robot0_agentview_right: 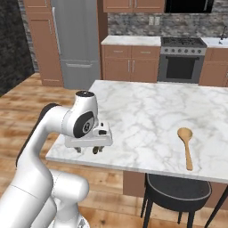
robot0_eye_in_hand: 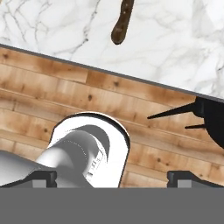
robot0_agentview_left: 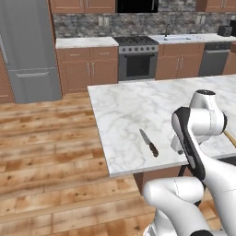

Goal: Pick up the metallic utensils from the counter and place them in the open drawer. Make sure not to pick up any wooden utensils.

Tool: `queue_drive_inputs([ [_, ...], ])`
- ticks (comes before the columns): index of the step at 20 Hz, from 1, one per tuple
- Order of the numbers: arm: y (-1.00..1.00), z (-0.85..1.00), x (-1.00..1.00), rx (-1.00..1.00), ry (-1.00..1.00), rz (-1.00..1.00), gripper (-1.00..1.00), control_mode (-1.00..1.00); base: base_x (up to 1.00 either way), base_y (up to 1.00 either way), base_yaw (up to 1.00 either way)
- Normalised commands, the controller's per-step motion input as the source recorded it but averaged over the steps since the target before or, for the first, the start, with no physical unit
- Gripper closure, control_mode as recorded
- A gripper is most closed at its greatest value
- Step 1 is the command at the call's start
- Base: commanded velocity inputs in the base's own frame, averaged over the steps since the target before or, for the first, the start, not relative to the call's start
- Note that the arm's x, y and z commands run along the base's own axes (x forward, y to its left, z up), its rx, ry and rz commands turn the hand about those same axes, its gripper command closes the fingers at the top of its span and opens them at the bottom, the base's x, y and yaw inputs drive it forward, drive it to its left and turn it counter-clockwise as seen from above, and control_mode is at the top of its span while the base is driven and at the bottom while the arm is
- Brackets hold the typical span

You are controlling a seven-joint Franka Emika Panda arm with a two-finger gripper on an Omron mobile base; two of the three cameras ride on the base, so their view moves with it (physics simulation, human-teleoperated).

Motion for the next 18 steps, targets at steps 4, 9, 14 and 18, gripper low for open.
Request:
queue_drive_inputs([
  [4, 0.07, -0.18, 0.04, 0.00, 0.00, 0.00, -1.00, -1.00, 0.00, 0.00, 0.00],
  [9, 0.07, -0.24, 0.15, 0.00, -0.05, -0.02, -1.00, -1.00, 0.00, 0.00, 0.00],
  [14, 0.10, -0.22, 0.33, 0.02, -0.09, -0.02, -1.00, -1.00, 0.00, 0.00, 0.00],
  [18, 0.08, -0.23, 0.34, 0.04, -0.16, -0.01, -1.00, -1.00, 0.00, 0.00, 0.00],
])
